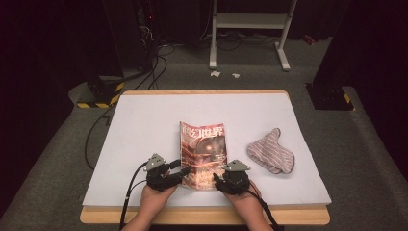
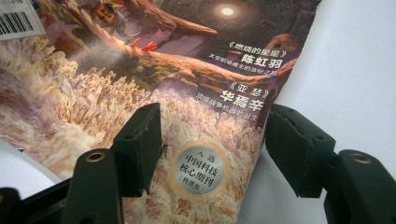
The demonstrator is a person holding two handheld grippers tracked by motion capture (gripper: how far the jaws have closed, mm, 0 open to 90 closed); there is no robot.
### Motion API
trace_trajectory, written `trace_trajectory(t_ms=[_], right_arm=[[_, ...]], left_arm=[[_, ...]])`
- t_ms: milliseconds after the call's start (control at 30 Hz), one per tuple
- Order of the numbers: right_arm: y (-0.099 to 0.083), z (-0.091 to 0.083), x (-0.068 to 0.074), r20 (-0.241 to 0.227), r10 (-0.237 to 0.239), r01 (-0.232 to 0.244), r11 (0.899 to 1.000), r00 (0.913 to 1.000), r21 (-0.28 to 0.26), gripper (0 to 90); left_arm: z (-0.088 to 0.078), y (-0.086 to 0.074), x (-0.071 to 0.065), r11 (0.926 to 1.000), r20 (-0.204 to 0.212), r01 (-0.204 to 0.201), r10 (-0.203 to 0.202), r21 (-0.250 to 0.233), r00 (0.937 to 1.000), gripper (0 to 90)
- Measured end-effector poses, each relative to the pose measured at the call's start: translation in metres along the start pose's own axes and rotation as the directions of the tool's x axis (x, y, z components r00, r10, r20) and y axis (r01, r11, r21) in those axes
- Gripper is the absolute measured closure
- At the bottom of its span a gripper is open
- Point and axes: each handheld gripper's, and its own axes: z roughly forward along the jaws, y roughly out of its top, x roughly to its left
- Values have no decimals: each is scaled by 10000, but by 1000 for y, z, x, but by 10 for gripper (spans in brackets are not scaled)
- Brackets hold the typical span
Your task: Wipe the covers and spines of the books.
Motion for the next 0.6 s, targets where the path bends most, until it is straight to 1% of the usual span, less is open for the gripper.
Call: trace_trajectory(t_ms=[133,167,200,233,267,300,367,400,433,467,500,533,567,600], right_arm=[[0,0,0,-4,19,-19,10000,10000,24,365],[0,0,0,-3,18,-18,10000,10000,23,365],[0,0,0,-2,18,-18,10000,10000,25,365],[0,0,0,-4,26,-26,10000,10000,27,364],[0,0,0,-6,40,-40,10000,10000,25,365],[0,0,0,-11,57,-57,10000,10000,30,365],[0,0,0,-12,61,-61,10000,10000,29,364],[0,0,0,-20,65,-65,10000,10000,30,364],[0,0,-1,-25,69,-69,10000,10000,27,364],[0,0,-1,-27,72,-72,10000,10000,22,364],[0,1,-1,-122,84,-83,10000,9999,28,374],[0,1,-1,-122,84,-83,10000,9999,28,374],[0,1,-1,-420,200,-198,9998,9989,48,378],[-1,3,0,-641,255,-253,9997,9976,40,380]], left_arm=[[-1,-1,2,9998,86,190,-191,56,9998,430],[-1,-2,2,9998,103,155,-156,104,9998,430],[0,-3,2,9999,20,109,-110,122,9999,430],[0,-3,3,9997,-117,48,-45,250,9999,431],[0,-3,5,9993,-144,139,-134,359,9998,431],[-1,-4,6,9990,-88,276,-273,346,9996,430],[-1,-4,6,9988,-137,281,-275,403,9995,430],[-1,-5,7,9984,-69,372,-370,417,9993,429],[-2,-5,8,9974,130,588,-593,410,9982,430],[-2,-5,9,9969,330,625,-642,481,9974,430],[4,-7,9,9916,1016,757,-864,1048,9911,453],[13,-11,5,9824,1359,579,-828,1778,9873,453],[17,-12,-4,9783,894,-86,-102,2069,9959,450],[16,-11,-10,9805,729,-577,447,1878,9963,431]])
